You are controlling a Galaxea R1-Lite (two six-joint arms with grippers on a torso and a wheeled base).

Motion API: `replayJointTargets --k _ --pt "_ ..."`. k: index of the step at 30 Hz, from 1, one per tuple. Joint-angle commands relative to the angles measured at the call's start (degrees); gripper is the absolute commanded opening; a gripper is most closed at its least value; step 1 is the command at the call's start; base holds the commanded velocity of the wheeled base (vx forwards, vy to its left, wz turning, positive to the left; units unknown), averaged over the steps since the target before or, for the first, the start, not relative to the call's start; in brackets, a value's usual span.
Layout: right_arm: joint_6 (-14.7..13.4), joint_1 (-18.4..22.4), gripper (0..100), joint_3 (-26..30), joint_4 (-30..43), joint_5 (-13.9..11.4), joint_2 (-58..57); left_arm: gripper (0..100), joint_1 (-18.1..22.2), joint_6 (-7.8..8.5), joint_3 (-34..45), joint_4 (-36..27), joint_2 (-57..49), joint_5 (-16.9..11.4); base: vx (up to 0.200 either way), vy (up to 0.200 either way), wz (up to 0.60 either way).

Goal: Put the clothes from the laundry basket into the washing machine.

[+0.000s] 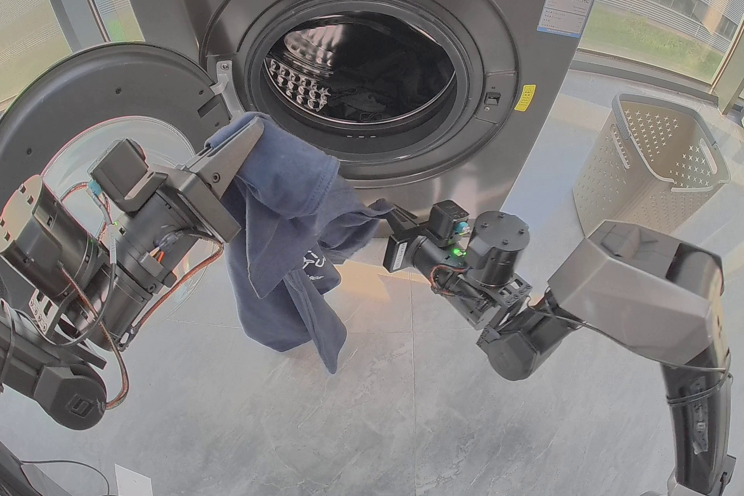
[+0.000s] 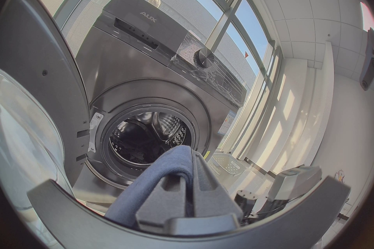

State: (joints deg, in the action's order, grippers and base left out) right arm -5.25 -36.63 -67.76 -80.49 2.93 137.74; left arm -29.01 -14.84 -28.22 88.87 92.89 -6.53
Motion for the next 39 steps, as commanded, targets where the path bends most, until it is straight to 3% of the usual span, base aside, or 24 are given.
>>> replayJointTargets --k 1,5,10,18,28,33,34,39 --pt "-1.16 1.12 0 10.19 -1.6 -0.11 -12.23 0 0.54 -0.11 -0.43 -0.01 -0.08 -0.06 0.0 0.0 0.0" --pt "-1.51 1.39 0 17.75 -2.65 0.33 -19.88 0 0.54 -0.28 -1.05 -0.1 -1.49 -0.23 0.0 0.0 0.0" --pt "-2.66 2.97 0 20.21 -2.47 0.24 -27.0 0 2.73 -2.04 -3.86 -0.01 -2.1 -0.58 0.0 0.0 0.0" --pt "-5.82 4.29 0 25.22 -4.5 -0.11 -37.11 0 4.76 -1.78 -2.1 -0.1 -1.93 -1.29 0.0 0.0 0.0" --pt "-6.08 2.97 0 24.78 -4.06 0.41 -39.66 0 3.96 -1.07 5.37 -0.01 2.82 -1.73 0.0 0.0 0.0" --pt "-6.17 1.04 0 24.86 -4.14 0.5 -39.39 0 1.24 -0.81 8.01 0.08 8.01 -1.46 0.0 0.0 0.0" --pt "-6.17 1.04 0 24.86 -4.14 0.5 -39.39 100 1.24 -0.81 8.01 0.08 8.01 -1.46 0.0 0.0 0.0" --pt "-6.96 -0.46 0 24.86 -4.32 0.59 -37.11 100 -0.43 -1.16 7.13 0.16 15.65 -1.55 0.0 0.0 0.0"
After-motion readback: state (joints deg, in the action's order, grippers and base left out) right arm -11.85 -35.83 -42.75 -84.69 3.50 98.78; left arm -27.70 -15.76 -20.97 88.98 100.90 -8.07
